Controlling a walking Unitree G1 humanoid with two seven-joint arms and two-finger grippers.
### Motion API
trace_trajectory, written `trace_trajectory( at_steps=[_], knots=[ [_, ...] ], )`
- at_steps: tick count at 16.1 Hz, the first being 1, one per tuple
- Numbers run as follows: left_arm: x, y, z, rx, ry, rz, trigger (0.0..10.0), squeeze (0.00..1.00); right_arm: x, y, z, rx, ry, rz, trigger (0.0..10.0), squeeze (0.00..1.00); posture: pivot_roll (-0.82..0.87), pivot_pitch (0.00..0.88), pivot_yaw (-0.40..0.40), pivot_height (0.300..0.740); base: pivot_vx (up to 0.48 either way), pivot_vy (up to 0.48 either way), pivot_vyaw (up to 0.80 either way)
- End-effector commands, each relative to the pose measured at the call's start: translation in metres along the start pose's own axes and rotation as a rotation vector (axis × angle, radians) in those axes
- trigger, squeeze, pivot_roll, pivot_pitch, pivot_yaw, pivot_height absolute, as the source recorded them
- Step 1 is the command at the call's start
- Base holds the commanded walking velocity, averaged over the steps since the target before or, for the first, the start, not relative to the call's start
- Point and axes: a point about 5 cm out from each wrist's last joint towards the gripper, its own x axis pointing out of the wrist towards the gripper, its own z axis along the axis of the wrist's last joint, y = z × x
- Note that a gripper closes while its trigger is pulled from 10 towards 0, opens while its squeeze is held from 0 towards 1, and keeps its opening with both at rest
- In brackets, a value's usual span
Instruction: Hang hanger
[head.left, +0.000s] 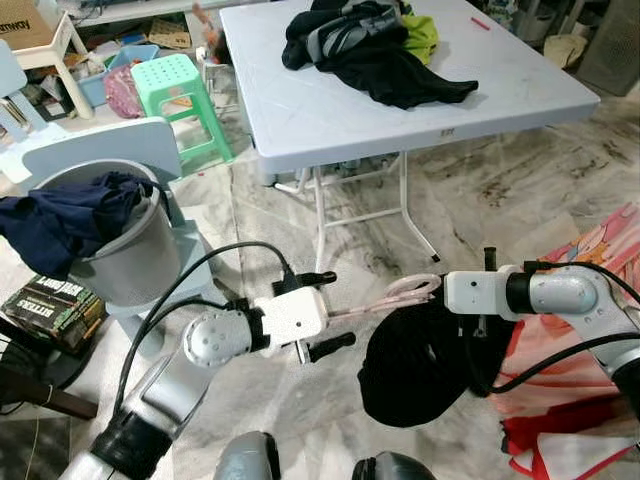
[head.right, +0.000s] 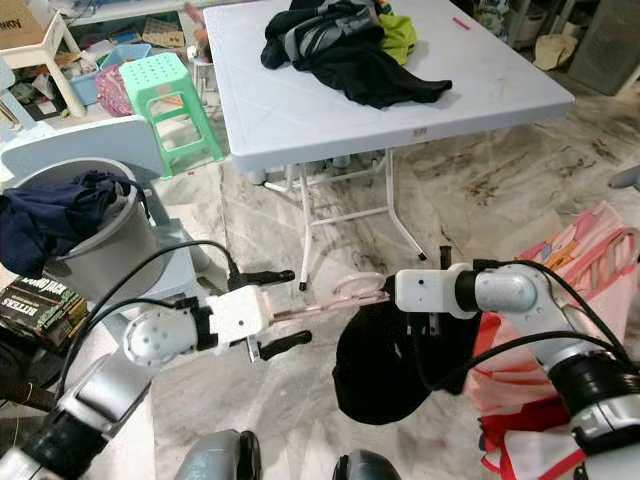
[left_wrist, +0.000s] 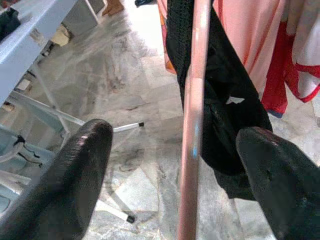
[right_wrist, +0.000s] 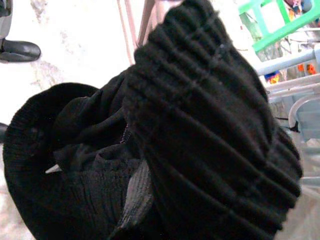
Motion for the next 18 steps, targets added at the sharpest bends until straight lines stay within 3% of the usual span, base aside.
trace_trajectory(
  at_steps=[1, 6, 14, 18],
  knots=[
    [0.003, -0.001, -0.001, -0.005, -0.001, -0.035, 0.0, 0.00, -0.009, -0.013, 0.008, -0.052, -0.025, -0.028, 10.0, 0.00, -0.01, 0.064, 0.007, 0.740, 0.000, 0.000, 0.00],
    [0.009, 0.000, -0.006, -0.010, 0.017, -0.100, 0.0, 0.00, -0.010, -0.012, 0.007, -0.071, -0.018, -0.006, 10.0, 0.00, -0.02, 0.053, -0.003, 0.740, 0.000, 0.000, 0.00],
    [0.015, 0.013, -0.008, 0.031, 0.028, -0.105, 0.0, 0.00, -0.009, -0.007, 0.004, -0.079, 0.001, 0.014, 10.0, 0.00, -0.03, 0.044, -0.004, 0.740, 0.000, 0.000, 0.00],
    [0.017, 0.012, -0.010, 0.036, 0.035, -0.122, 0.0, 0.00, -0.008, -0.009, 0.005, -0.077, 0.001, 0.008, 10.0, 0.00, -0.03, 0.046, -0.004, 0.740, 0.000, 0.000, 0.00]
  ],
)
